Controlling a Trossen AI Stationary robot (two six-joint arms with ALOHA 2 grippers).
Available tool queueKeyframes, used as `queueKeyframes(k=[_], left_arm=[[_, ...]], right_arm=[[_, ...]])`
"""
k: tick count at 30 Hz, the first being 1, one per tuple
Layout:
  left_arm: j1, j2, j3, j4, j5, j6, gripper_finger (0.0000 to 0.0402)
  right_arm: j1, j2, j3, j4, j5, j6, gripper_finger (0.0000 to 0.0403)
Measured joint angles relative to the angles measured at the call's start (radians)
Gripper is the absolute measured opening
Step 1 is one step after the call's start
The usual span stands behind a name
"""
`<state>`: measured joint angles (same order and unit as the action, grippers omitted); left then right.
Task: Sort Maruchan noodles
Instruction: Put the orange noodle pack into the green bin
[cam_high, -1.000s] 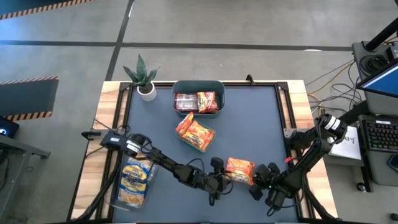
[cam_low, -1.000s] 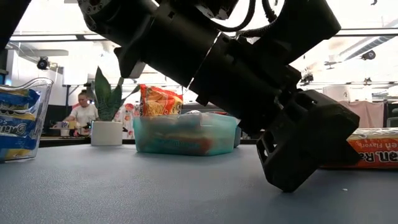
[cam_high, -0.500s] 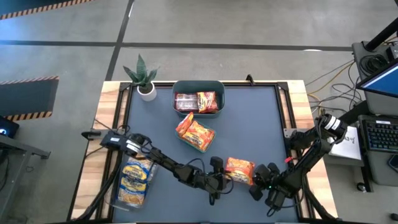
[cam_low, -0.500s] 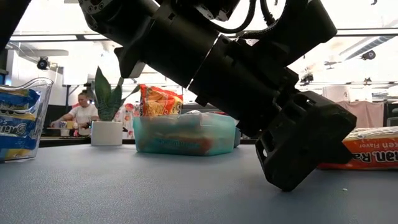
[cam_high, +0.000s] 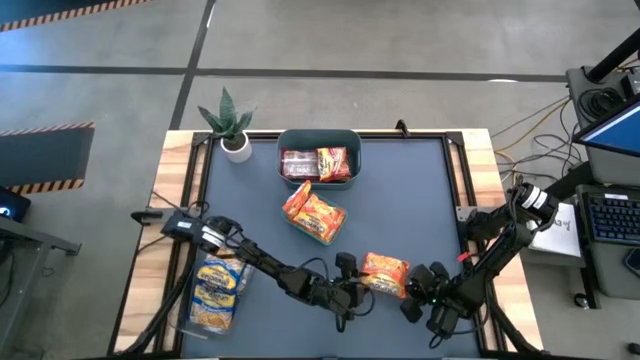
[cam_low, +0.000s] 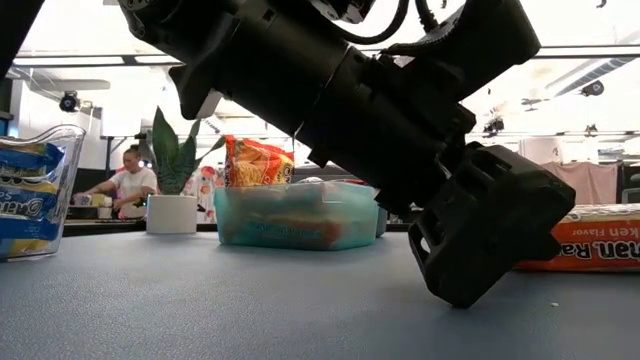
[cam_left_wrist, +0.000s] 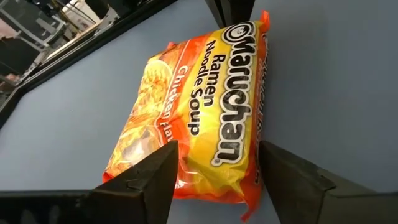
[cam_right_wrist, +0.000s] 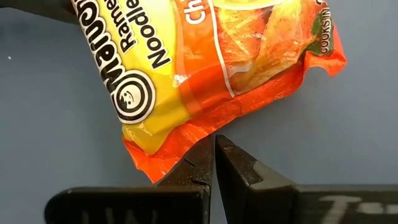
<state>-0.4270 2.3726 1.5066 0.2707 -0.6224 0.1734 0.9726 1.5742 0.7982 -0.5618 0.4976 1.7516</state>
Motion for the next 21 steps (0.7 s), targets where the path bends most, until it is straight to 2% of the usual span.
queueKeyframes(k=[4,9,21], left_arm=[[0.0,0.0,0.0,-0.013,-0.001,-0.025,0.0207],[0.0,-0.001,0.0,-0.05,-0.002,-0.075,0.0186],[0.0,-0.002,0.0,-0.05,0.001,-0.069,0.0063]], right_arm=[[0.0,0.0,0.0,0.0,0.0,-0.002,0.0009],[0.0,0.0,0.0,0.003,0.0,-0.002,0.0009],[0.0,0.0,0.0,0.003,0.001,-0.002,0.0009]])
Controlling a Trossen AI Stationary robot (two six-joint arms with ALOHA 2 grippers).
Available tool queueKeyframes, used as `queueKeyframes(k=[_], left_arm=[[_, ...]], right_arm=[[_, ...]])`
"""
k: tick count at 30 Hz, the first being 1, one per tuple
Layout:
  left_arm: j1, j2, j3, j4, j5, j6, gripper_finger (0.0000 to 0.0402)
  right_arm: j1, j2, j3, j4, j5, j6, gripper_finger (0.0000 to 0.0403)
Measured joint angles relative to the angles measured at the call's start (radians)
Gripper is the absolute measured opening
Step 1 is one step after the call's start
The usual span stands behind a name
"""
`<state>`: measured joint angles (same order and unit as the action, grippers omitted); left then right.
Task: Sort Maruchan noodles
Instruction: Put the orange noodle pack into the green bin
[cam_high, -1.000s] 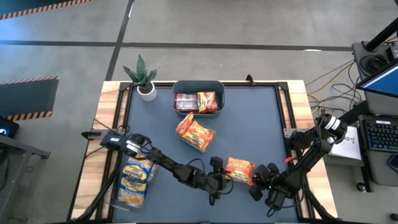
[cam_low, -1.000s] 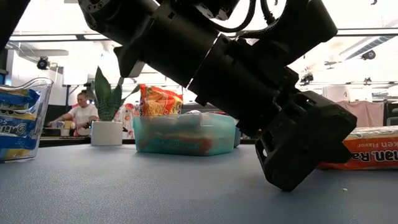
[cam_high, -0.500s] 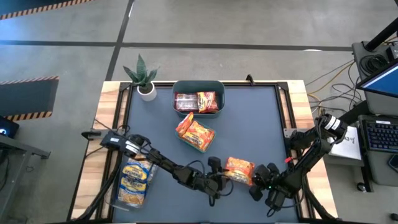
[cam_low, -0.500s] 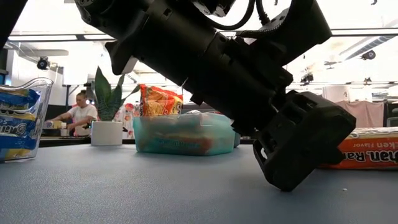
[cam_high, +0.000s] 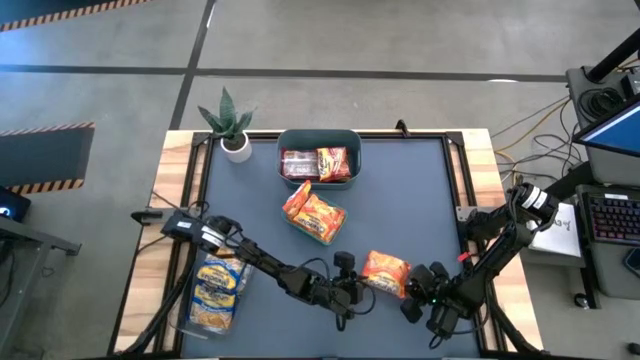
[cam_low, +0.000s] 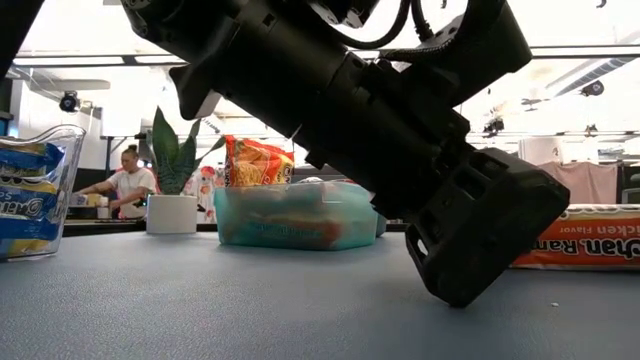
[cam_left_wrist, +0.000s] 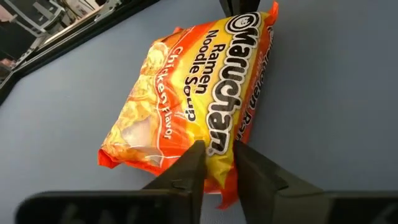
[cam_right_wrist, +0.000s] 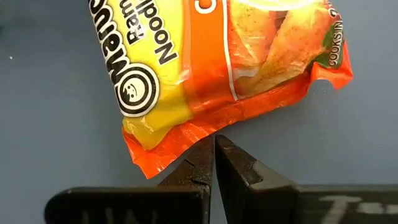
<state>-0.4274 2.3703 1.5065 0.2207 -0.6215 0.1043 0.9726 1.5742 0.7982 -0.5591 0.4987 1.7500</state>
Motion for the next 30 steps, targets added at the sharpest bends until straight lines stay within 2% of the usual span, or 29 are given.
queueKeyframes(k=[9,23,27,30], left_arm=[[-0.001,-0.01,-0.002,-0.003,0.003,0.014,0.0003],[-0.007,-0.038,-0.006,-0.03,0.001,0.032,0.0],[-0.013,-0.072,-0.007,-0.079,0.0,0.027,0.0],[-0.02,-0.114,-0.006,-0.111,-0.038,0.02,0.0]], right_arm=[[0.0,0.0,0.0,0.0,0.0,-0.01,0.0009],[0.002,-0.038,0.0,-0.008,0.003,0.005,0.0009],[0.009,-0.061,0.0,-0.011,0.035,0.001,0.0009],[0.022,-0.08,0.0,-0.011,0.067,-0.008,0.0009]])
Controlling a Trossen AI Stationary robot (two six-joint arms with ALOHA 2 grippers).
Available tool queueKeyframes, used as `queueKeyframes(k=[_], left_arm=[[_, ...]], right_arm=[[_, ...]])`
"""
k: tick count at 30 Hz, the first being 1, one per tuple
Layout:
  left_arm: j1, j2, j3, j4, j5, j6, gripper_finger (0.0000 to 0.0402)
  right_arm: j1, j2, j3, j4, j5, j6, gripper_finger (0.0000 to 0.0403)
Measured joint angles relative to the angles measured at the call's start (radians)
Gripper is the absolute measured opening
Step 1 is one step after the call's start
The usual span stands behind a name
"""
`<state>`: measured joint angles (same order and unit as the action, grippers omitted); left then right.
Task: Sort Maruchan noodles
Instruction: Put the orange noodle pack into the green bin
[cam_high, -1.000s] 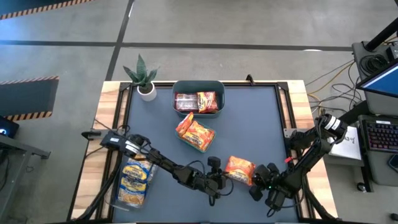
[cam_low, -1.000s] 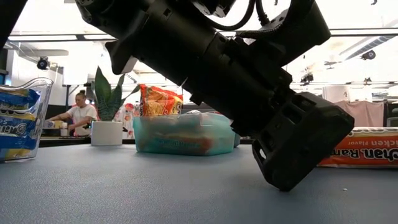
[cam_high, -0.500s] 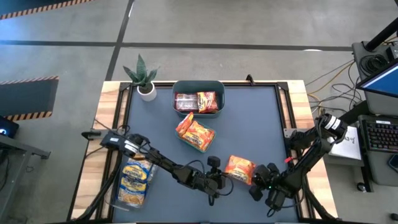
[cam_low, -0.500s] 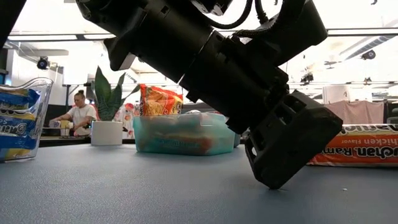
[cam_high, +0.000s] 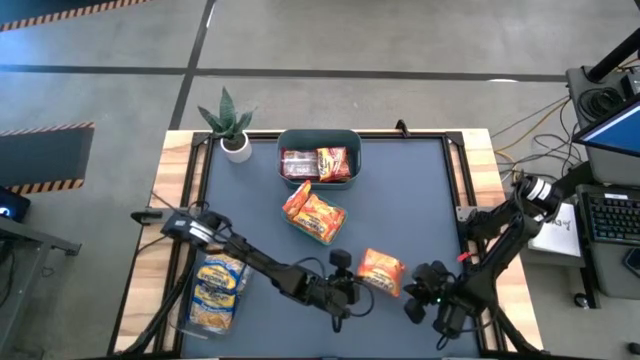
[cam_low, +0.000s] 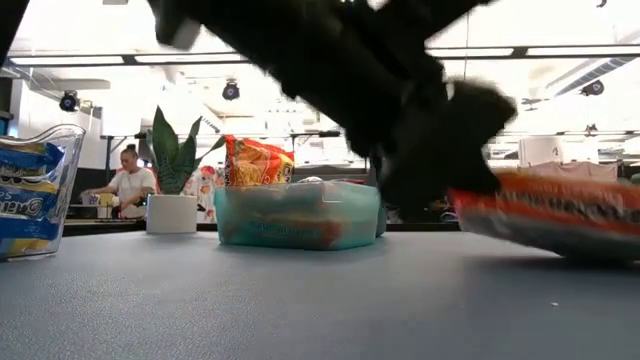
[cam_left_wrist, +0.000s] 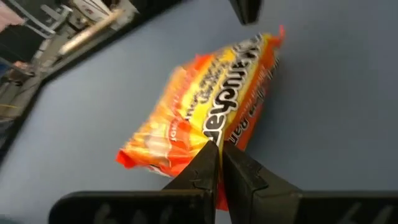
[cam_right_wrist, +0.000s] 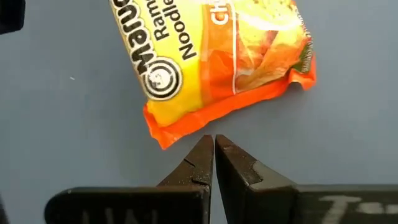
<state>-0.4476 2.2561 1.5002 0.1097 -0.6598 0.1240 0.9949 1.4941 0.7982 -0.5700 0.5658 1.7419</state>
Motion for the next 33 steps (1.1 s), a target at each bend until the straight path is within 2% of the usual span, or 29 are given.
queueKeyframes(k=[5,10,22,33], left_arm=[[-0.008,-0.055,-0.001,-0.038,-0.017,-0.023,0.0],[-0.013,-0.084,0.0,-0.088,-0.079,-0.043,0.0],[-0.014,-0.133,0.0,-0.146,-0.12,-0.186,0.0],[-0.014,-0.194,0.002,-0.159,-0.145,-0.208,0.0]], right_arm=[[0.018,-0.014,0.0,0.005,0.067,-0.001,0.0009],[0.02,-0.011,0.0,0.008,0.071,-0.001,0.0009],[0.02,-0.008,0.0,0.031,0.073,-0.025,0.0009],[0.02,-0.008,0.0,0.035,0.074,-0.038,0.0009]])
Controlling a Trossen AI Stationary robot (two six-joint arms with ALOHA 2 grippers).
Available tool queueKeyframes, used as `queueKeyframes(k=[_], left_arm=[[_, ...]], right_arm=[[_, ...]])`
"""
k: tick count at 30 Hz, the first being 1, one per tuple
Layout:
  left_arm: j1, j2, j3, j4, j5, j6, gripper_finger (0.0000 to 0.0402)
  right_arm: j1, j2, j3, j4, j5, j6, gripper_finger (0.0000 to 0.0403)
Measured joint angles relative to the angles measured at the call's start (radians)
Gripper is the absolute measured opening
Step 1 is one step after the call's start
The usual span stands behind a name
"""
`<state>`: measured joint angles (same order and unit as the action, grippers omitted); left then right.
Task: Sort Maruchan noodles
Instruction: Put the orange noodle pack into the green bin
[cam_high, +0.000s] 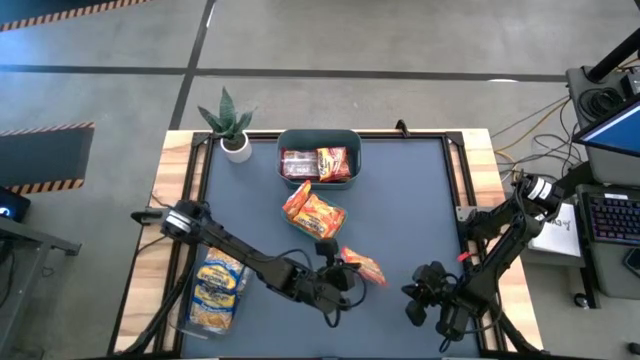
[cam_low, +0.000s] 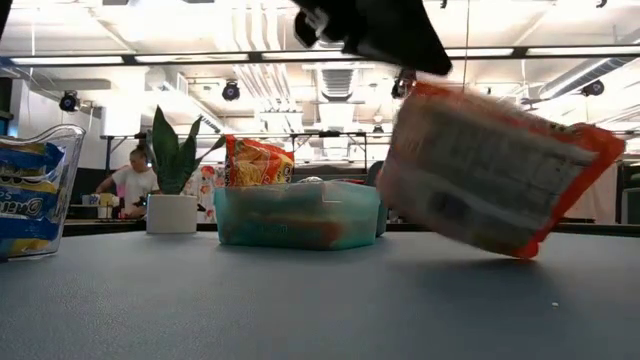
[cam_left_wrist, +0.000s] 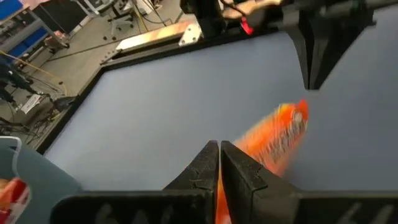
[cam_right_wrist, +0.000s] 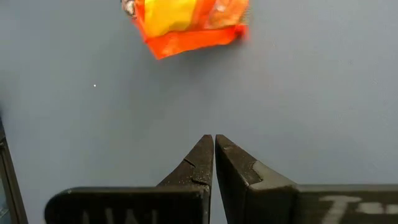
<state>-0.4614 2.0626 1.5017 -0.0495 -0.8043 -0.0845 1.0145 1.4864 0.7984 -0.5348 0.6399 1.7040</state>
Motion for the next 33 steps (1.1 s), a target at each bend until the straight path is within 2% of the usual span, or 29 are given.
queueKeyframes(k=[13,18,22,26,33], left_arm=[[0.0,-0.149,0.002,-0.087,-0.026,0.06,0.0],[-0.004,-0.157,0.002,-0.217,0.064,0.106,0.0],[-0.005,-0.156,0.001,-0.329,0.224,0.072,0.0],[-0.007,-0.155,-0.025,-0.362,0.326,-0.066,0.0],[-0.012,-0.152,-0.128,-0.302,0.458,-0.482,0.0001]], right_arm=[[0.0,0.0,0.0,0.002,0.001,-0.006,0.0009],[0.0,0.0,0.0,0.002,0.001,-0.001,0.0009],[-0.001,0.0,0.0,0.009,0.029,0.004,0.0009],[-0.003,0.002,0.0,0.027,0.071,0.005,0.0009],[-0.022,0.002,0.0,0.036,0.143,-0.033,0.0009]])
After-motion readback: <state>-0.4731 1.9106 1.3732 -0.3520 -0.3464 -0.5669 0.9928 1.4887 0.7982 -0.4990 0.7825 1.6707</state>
